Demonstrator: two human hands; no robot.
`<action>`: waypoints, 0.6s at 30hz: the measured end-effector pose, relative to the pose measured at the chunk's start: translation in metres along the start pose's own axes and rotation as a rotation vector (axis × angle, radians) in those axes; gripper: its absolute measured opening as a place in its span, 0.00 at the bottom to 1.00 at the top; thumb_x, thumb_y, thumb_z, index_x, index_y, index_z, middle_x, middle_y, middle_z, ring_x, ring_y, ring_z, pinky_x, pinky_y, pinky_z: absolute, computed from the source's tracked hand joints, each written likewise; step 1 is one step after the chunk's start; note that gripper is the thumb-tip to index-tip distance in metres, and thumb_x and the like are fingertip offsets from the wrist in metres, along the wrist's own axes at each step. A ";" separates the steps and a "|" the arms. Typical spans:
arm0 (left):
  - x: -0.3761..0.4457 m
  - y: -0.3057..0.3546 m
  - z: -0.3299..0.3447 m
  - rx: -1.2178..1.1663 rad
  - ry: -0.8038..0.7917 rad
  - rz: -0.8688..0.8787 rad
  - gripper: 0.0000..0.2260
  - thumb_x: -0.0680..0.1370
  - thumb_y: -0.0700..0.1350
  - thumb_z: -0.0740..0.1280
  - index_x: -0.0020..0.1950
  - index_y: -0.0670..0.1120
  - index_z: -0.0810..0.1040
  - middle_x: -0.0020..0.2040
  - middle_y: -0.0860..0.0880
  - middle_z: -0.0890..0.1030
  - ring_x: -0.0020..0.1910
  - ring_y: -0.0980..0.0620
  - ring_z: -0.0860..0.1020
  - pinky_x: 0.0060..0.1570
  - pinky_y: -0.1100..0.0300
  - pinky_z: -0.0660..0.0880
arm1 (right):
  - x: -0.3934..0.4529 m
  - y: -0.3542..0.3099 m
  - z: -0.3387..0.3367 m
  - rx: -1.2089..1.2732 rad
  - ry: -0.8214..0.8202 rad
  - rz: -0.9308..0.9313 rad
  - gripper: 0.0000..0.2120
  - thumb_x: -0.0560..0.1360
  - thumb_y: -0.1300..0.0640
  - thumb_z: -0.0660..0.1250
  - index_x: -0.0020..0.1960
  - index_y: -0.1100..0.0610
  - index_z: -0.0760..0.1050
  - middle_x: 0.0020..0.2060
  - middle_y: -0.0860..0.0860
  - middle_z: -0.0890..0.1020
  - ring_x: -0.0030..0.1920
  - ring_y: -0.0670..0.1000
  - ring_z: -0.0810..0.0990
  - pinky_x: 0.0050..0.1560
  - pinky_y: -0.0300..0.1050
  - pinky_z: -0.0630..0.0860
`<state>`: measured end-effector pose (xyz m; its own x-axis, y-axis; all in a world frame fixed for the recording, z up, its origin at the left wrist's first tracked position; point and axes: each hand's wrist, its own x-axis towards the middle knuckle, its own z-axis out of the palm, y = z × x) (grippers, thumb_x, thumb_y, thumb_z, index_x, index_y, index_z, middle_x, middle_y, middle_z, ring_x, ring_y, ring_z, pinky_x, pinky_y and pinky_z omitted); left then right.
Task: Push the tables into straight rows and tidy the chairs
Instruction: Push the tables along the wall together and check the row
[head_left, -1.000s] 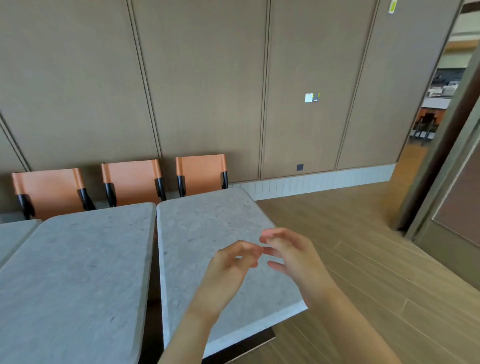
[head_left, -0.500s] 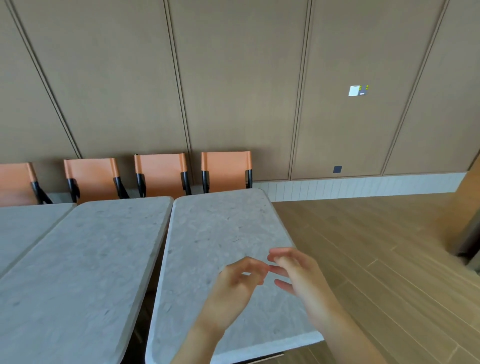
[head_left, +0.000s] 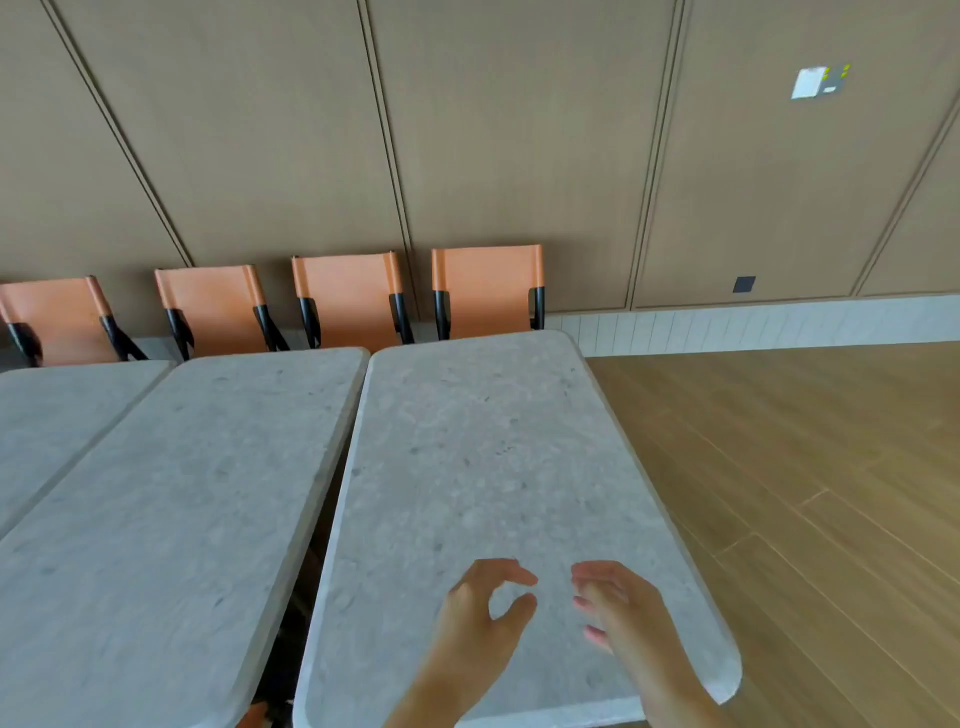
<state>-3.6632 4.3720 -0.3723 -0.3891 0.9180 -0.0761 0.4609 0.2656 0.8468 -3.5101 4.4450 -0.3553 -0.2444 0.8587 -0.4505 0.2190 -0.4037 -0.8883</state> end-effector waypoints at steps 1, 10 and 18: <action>0.008 -0.017 0.003 0.048 0.026 -0.006 0.14 0.78 0.45 0.71 0.48 0.67 0.79 0.64 0.61 0.76 0.66 0.60 0.74 0.62 0.72 0.66 | 0.013 0.011 0.001 -0.053 0.011 -0.011 0.09 0.78 0.63 0.65 0.51 0.52 0.81 0.52 0.52 0.84 0.53 0.50 0.83 0.53 0.50 0.80; 0.055 -0.186 -0.012 0.684 0.014 -0.220 0.29 0.84 0.59 0.56 0.82 0.58 0.50 0.82 0.53 0.34 0.81 0.45 0.35 0.76 0.42 0.34 | 0.122 0.091 0.016 -0.855 0.045 -0.090 0.26 0.81 0.47 0.63 0.77 0.47 0.60 0.79 0.55 0.53 0.78 0.59 0.54 0.73 0.58 0.61; 0.129 -0.250 -0.050 0.797 0.171 -0.170 0.42 0.68 0.68 0.32 0.82 0.58 0.43 0.77 0.55 0.29 0.78 0.49 0.31 0.71 0.50 0.23 | 0.204 0.145 0.017 -1.191 0.524 -0.332 0.24 0.65 0.41 0.68 0.51 0.57 0.81 0.49 0.62 0.78 0.44 0.61 0.78 0.48 0.63 0.70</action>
<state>-3.8686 4.4096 -0.5679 -0.5908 0.8061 -0.0339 0.7862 0.5847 0.2000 -3.5441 4.5564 -0.5774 -0.1164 0.9886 0.0951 0.9685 0.1342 -0.2097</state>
